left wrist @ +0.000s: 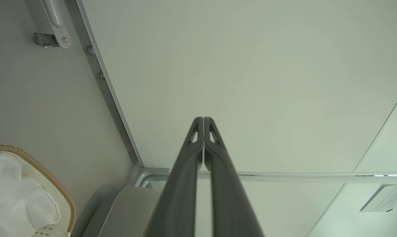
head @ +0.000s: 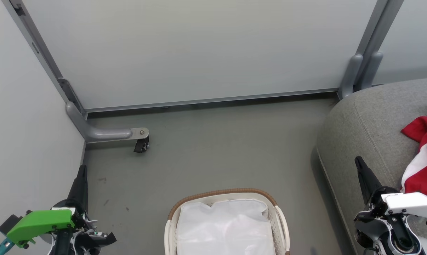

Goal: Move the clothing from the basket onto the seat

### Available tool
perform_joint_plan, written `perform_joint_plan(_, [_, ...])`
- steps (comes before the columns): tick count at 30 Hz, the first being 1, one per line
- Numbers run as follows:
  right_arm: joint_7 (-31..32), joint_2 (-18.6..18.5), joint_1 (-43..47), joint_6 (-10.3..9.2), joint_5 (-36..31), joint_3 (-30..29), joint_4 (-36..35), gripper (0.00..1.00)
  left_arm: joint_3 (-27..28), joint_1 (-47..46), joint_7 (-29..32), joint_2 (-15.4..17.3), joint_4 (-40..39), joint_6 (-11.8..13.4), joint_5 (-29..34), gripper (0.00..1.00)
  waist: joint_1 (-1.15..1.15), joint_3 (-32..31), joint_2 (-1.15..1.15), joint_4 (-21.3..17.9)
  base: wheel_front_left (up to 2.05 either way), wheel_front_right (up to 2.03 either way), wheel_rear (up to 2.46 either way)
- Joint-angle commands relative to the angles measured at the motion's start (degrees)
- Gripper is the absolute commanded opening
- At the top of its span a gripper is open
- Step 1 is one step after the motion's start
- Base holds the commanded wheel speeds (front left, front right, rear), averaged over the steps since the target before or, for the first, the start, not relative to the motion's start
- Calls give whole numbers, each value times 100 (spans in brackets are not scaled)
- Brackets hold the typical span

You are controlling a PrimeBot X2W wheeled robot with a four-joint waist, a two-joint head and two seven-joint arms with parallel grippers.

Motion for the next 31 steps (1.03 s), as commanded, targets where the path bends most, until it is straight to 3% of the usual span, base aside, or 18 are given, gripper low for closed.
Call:
perform_joint_plan(1, [6, -32, 61, -2, 18, -8, -17, 0, 11, -52, 18, 38, -7, -34, -18, 0, 0, 0, 0, 0, 0, 0, 0])
perform_joint_plan(31, [5, -32, 61, -2, 19, -7, -17, 0, 10, -52, 17, 38, -7, -34, -19, 0, 0, 0, 0, 0, 0, 0, 0])
